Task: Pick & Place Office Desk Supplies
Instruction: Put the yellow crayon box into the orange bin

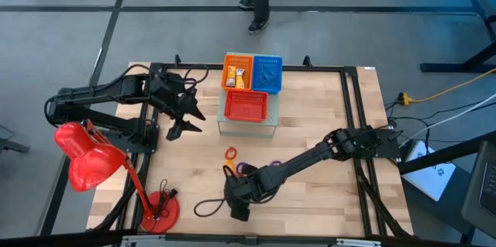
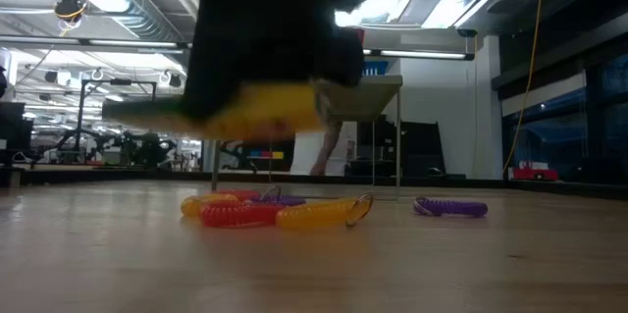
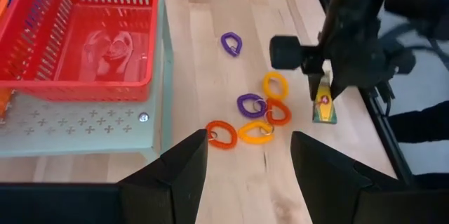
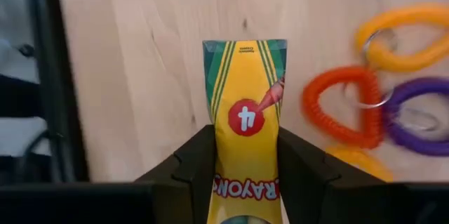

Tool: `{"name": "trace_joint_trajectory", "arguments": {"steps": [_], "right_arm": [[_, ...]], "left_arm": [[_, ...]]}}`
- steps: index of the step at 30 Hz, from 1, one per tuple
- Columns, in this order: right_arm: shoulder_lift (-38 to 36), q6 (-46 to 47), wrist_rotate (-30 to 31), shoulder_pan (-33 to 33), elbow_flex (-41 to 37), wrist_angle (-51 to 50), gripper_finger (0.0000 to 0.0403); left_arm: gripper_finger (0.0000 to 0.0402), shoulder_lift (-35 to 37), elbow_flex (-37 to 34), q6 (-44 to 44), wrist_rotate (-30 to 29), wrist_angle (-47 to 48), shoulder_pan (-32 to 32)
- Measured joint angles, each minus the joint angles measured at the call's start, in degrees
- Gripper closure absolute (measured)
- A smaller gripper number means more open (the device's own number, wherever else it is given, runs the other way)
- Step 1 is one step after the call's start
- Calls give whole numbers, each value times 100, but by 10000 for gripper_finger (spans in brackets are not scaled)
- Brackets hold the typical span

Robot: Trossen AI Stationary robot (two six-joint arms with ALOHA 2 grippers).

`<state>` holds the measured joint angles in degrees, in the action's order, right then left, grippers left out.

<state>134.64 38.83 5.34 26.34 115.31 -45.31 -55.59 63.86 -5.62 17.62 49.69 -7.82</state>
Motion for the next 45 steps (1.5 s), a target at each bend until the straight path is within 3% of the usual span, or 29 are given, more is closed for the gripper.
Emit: {"name": "trace_joint_trajectory", "arguments": {"steps": [6,17,27,33,45], "right_arm": [[-609,124,-88,-101,2,208,271],[-1901,300,-323,-404,4,372,271],[-2369,378,-563,-905,9,550,271],[-2392,269,-648,-1090,9,589,271],[-2364,229,-775,-1319,9,687,271]], "left_arm": [[199,0,0,-448,-182,-8,396],[199,0,2,-1636,-2471,-381,1713],[188,0,4,-2343,-3391,-1487,2783],[178,-17,7,-2569,-3607,-1868,3098],[178,-417,7,-2831,-3416,-1952,3111]]}}
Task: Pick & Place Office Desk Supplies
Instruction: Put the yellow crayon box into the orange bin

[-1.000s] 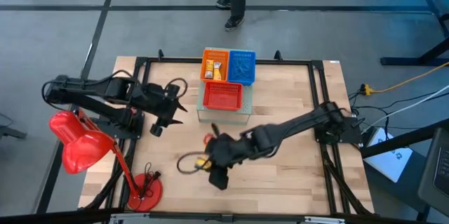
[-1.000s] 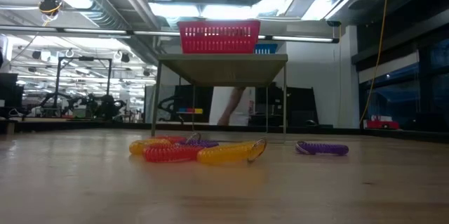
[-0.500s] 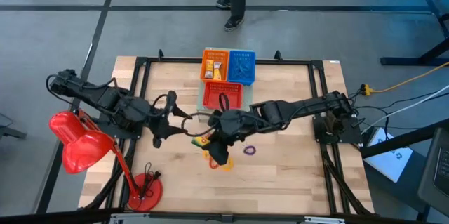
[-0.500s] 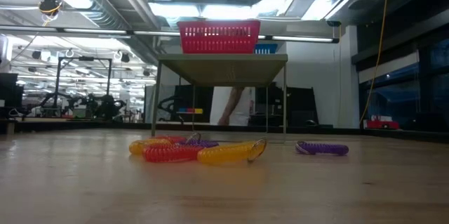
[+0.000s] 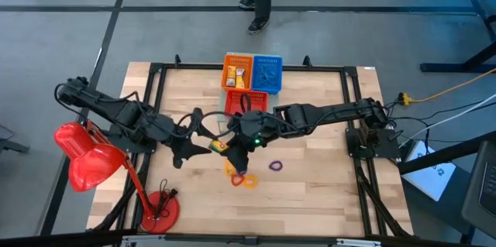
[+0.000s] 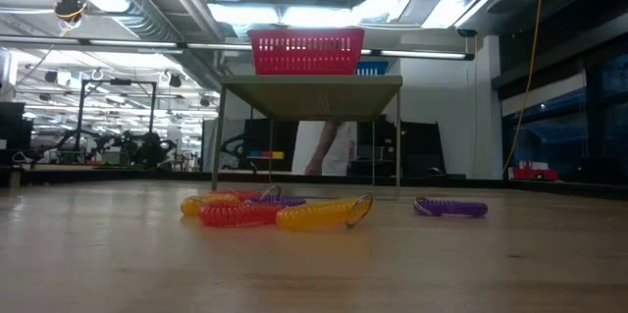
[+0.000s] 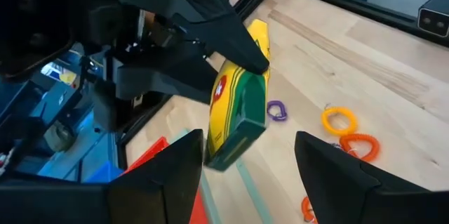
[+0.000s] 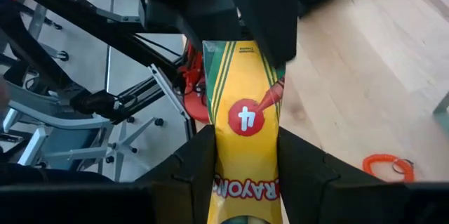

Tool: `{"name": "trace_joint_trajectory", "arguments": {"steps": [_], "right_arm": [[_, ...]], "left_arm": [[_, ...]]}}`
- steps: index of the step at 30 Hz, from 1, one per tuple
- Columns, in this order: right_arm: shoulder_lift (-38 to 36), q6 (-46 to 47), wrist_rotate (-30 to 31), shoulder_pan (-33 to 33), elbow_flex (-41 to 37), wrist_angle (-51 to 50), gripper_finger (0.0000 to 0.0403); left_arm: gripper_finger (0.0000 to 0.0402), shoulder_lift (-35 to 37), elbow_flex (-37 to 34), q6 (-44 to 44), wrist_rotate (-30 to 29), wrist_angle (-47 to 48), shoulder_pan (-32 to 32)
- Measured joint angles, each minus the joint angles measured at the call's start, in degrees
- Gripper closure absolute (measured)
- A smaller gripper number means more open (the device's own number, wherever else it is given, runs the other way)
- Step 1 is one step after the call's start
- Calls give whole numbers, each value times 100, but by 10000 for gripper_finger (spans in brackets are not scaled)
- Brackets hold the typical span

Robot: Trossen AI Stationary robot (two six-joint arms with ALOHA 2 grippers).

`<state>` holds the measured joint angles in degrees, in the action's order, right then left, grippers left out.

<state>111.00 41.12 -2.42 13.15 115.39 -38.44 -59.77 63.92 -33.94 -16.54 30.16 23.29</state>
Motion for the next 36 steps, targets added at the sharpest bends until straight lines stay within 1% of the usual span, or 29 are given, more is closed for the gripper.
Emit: {"name": "trace_joint_trajectory", "arguments": {"steps": [6,10,14,21,24,27,29,31,36], "right_arm": [[0,2,0,-4,0,40,271],[0,2,0,-7,0,37,271],[0,4,0,-7,0,37,271],[0,37,1,-2,0,148,271],[0,48,-12,0,0,203,271],[0,152,10,2,-4,223,270],[0,317,25,2,-4,247,264],[1,344,35,1,-5,278,249],[13,342,202,-17,-11,346,193]], "left_arm": [[181,-112,0,-124,5,-306,0],[199,-131,0,-140,-36,-415,-2],[236,-129,0,-73,-42,-531,-2],[318,-131,0,166,122,-550,0],[343,-131,0,239,138,-550,7],[359,-131,0,330,150,-542,7],[365,-131,0,398,150,-535,7],[367,-131,0,473,131,-472,20],[369,-136,4,554,-21,-262,81]]}}
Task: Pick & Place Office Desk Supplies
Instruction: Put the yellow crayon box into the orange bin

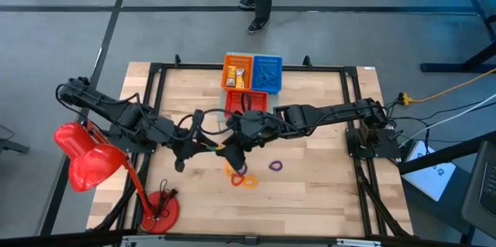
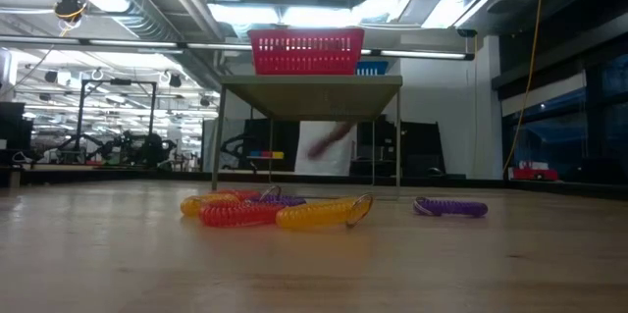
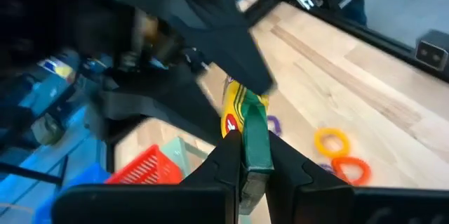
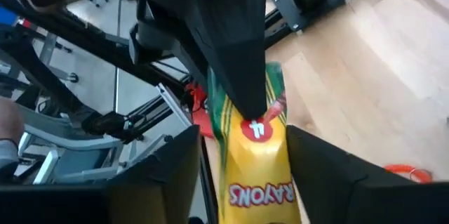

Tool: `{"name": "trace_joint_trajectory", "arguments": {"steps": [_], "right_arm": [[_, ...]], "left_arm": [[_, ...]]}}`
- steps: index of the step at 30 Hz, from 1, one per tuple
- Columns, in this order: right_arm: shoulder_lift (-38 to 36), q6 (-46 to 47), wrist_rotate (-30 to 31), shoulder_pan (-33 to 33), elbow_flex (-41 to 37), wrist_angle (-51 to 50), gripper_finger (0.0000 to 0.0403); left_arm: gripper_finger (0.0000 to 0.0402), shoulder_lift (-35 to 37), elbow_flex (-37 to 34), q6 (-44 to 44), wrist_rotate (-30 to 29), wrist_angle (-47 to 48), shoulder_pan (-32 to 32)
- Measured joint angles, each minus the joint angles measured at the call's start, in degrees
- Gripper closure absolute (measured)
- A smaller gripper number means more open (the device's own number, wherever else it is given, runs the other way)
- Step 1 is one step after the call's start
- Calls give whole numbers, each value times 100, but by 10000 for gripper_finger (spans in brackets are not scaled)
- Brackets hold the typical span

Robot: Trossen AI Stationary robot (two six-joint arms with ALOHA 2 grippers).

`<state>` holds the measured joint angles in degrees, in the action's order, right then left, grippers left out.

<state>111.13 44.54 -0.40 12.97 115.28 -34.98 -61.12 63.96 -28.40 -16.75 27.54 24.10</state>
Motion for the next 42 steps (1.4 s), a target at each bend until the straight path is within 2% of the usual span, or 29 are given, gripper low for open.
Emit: {"name": "trace_joint_trajectory", "arguments": {"steps": [7,14,20,26,31,42], "right_arm": [[-26,-202,323,-138,7,120,134],[-441,-393,616,-310,15,-198,121],[-881,-244,1380,-240,13,-1162,121],[-1168,68,2027,-28,13,-1442,120],[-1193,327,2580,148,13,-1701,120],[-1191,903,3298,494,11,-1969,121]], "left_arm": [[370,11,-11,136,-63,516,17],[370,89,-11,-20,-901,997,-182],[370,280,-11,-81,-914,1193,-1033],[370,302,-11,-202,-556,975,-1969],[370,34,-11,-145,-551,461,-2760],[370,-811,-4,14,-768,-404,-4153]]}}
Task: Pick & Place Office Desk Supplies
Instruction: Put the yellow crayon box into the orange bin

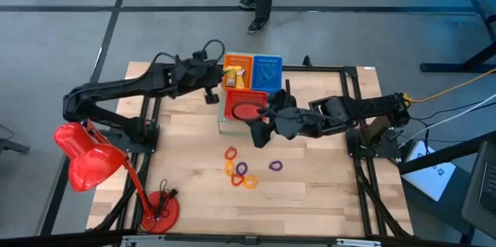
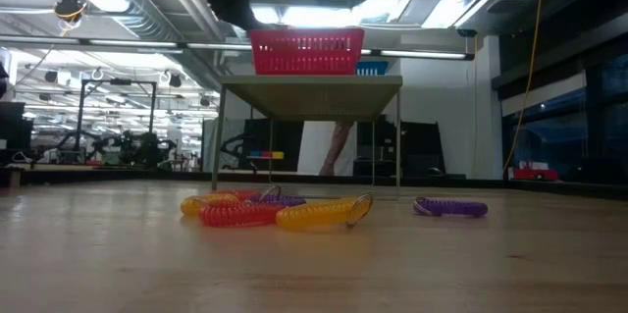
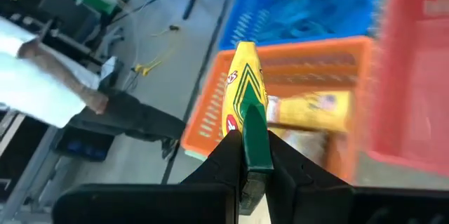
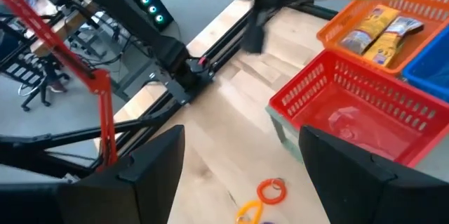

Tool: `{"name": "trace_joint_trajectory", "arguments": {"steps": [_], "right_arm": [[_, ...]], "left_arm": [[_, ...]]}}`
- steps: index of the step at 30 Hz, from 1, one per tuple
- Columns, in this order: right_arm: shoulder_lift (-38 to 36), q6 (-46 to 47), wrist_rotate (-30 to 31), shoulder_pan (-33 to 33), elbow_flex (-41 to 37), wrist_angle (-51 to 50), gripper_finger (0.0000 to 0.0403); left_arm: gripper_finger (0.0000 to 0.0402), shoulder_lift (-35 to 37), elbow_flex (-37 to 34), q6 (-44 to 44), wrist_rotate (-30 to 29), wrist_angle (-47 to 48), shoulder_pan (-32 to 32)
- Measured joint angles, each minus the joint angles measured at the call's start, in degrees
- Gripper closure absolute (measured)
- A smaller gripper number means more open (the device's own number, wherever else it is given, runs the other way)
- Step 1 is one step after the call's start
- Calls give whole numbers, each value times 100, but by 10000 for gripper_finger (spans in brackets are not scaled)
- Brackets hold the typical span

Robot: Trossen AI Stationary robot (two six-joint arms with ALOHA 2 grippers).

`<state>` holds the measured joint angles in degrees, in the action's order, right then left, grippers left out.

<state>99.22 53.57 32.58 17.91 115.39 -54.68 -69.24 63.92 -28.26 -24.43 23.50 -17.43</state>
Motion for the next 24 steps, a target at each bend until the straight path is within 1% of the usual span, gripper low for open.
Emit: {"name": "trace_joint_trajectory", "arguments": {"steps": [2,6,10,15,18,21,24], "right_arm": [[0,14,2,54,0,0,121],[2,117,67,122,0,-2,121],[2,152,236,199,0,2,121],[2,156,257,271,0,2,121],[2,156,257,295,0,4,121],[2,152,257,308,0,2,121],[2,127,257,310,0,1,121]], "left_arm": [[370,-112,0,1,47,-244,-147],[369,-361,0,81,435,-274,-343],[353,-579,-2,188,451,-480,-372],[298,-614,-2,213,455,-849,-372],[257,-614,-2,215,423,-876,-371],[218,-579,-2,213,254,-874,-369],[188,-401,-2,209,184,-896,-359]]}}
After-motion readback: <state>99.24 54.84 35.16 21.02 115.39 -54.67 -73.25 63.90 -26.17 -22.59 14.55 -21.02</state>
